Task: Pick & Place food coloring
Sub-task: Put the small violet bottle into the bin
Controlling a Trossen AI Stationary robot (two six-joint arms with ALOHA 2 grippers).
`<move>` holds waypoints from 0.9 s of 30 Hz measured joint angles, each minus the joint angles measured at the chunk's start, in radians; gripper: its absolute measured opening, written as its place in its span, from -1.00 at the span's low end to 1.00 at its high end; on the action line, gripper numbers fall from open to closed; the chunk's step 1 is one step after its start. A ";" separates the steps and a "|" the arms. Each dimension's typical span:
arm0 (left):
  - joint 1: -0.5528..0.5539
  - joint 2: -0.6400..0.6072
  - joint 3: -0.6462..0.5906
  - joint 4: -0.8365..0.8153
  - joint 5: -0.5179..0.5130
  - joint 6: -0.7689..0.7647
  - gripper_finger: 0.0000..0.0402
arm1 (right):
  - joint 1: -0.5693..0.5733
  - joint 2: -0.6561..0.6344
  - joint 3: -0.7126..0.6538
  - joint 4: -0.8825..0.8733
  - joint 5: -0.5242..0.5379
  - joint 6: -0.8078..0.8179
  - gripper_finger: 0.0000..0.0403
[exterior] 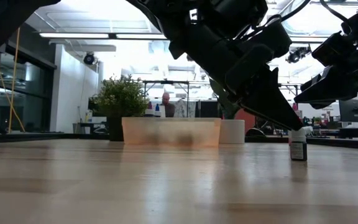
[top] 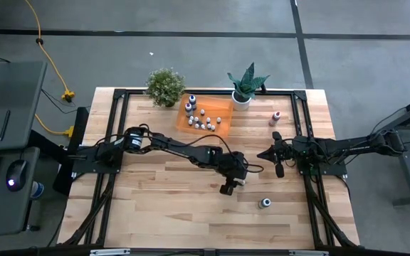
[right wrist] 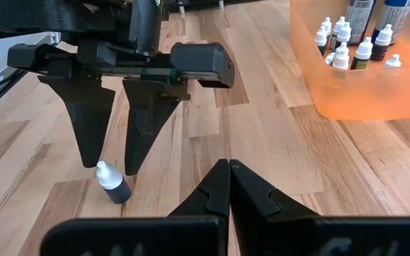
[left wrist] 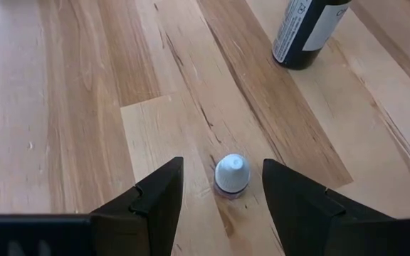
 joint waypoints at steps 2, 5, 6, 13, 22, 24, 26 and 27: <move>0.000 0.000 0.000 -0.001 0.000 -0.001 -0.07 | 0.000 0.000 0.000 0.000 0.000 0.000 -1.00; 0.000 0.000 0.000 -0.002 0.001 -0.002 -0.07 | 0.000 0.000 0.000 0.000 0.000 0.000 -1.00; 0.000 0.000 0.000 -0.002 0.005 -0.003 -0.07 | 0.000 0.000 0.000 0.000 0.000 0.000 -1.00; 0.000 0.022 -0.002 -0.015 0.013 -0.009 -0.07 | 0.000 0.000 0.000 0.000 0.000 0.000 -1.00; 0.000 0.036 -0.001 0.034 0.010 -0.031 -0.07 | 0.000 0.000 0.000 0.000 0.000 0.000 -1.00; 0.000 0.034 -0.001 0.036 0.011 -0.031 -0.07 | 0.000 0.000 0.000 0.000 0.000 0.000 -1.00; 0.000 0.034 -0.001 0.034 0.017 -0.034 -0.07 | 0.000 0.000 0.000 0.000 0.000 0.000 -1.00; 0.000 0.034 -0.001 0.037 0.018 -0.042 -0.07 | 0.000 0.000 0.000 0.000 0.000 0.000 -1.00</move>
